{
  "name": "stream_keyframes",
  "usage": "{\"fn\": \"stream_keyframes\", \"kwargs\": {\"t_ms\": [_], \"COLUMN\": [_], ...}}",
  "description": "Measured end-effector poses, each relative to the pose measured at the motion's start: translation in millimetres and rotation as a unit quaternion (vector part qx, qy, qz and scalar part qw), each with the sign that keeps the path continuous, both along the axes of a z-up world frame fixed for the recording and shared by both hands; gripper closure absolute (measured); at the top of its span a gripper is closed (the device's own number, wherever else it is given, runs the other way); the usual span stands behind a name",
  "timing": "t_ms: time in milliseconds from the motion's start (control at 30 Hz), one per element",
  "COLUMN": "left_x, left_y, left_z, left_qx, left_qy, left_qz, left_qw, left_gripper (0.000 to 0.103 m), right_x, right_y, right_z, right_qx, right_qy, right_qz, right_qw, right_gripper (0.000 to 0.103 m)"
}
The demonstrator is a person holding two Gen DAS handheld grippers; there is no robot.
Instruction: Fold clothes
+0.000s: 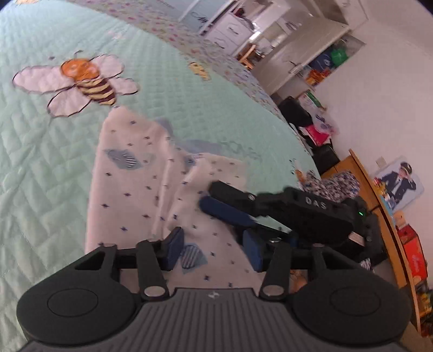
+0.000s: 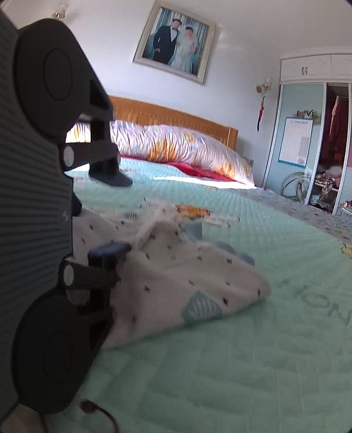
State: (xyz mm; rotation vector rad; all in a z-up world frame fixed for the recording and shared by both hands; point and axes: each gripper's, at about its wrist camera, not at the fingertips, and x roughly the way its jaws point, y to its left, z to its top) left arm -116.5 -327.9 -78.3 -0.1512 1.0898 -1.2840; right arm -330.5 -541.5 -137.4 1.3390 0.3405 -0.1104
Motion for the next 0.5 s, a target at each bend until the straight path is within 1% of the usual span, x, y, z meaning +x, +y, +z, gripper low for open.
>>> {"fn": "stream_keyframes", "kwargs": {"t_ms": [33, 67, 100, 133, 167, 200, 267, 300, 367, 400, 433, 467, 500], "left_x": [2.1, 2.4, 0.6, -2.2, -5.0, -6.5, -8.3, -9.2, -9.8, -10.0, -9.5, -9.2, -9.5], "left_y": [2.1, 5.2, 11.6, 19.4, 27.3, 35.2, 51.1, 54.9, 58.8, 60.7, 61.7, 61.0, 59.6], "left_z": [2.0, 6.6, 12.7, 19.4, 26.2, 27.3, 24.5, 19.4, 8.2, 2.8, -1.0, -2.4, -1.9], "left_qx": [-0.001, -0.003, -0.013, -0.026, -0.039, -0.045, -0.050, -0.043, -0.030, -0.025, -0.022, -0.013, -0.005], "left_qy": [0.004, 0.008, 0.007, 0.004, 0.001, 0.006, 0.024, 0.033, 0.042, 0.044, 0.047, 0.044, 0.039], "left_qz": [0.003, 0.002, 0.002, 0.003, 0.004, 0.010, 0.026, 0.028, 0.038, 0.044, 0.052, 0.063, 0.069], "left_qw": [1.0000, 1.0000, 0.9999, 0.9996, 0.9992, 0.9989, 0.9981, 0.9981, 0.9980, 0.9977, 0.9973, 0.9970, 0.9969], "left_gripper": [0.083, 0.080, 0.074, 0.072, 0.065, 0.060, 0.057, 0.057, 0.057, 0.057, 0.057, 0.057, 0.059], "right_x": [-3.3, -9.2, -16.2, -24.6, -32.1, -41.1, -57.2, -63.5, -71.9, -73.6, -73.0, -71.6, -71.0], "right_y": [0.0, 3.2, 7.9, 13.6, 19.0, 25.2, 37.8, 44.8, 57.2, 62.8, 67.7, 71.6, 73.9], "right_z": [1.6, 7.6, 14.9, 22.7, 28.3, 31.4, 31.4, 31.5, 29.3, 27.6, 25.2, 18.9, 11.8], "right_qx": [-0.002, -0.006, -0.016, -0.027, -0.029, -0.017, 0.021, 0.034, 0.048, 0.049, 0.041, 0.027, 0.014], "right_qy": [0.003, -0.004, -0.015, -0.029, -0.043, -0.060, -0.105, -0.120, -0.135, -0.130, -0.107, -0.064, -0.024], "right_qz": [-0.009, -0.017, -0.021, -0.025, -0.028, -0.033, -0.038, -0.040, -0.029, -0.020, -0.009, 0.002, 0.003], "right_qw": [1.000, 1.000, 1.000, 0.999, 0.998, 0.997, 0.994, 0.991, 0.989, 0.990, 0.993, 0.998, 1.000], "right_gripper": [0.089, 0.083, 0.065, 0.052, 0.051, 0.051, 0.051, 0.051, 0.051, 0.051, 0.051, 0.051, 0.060]}}
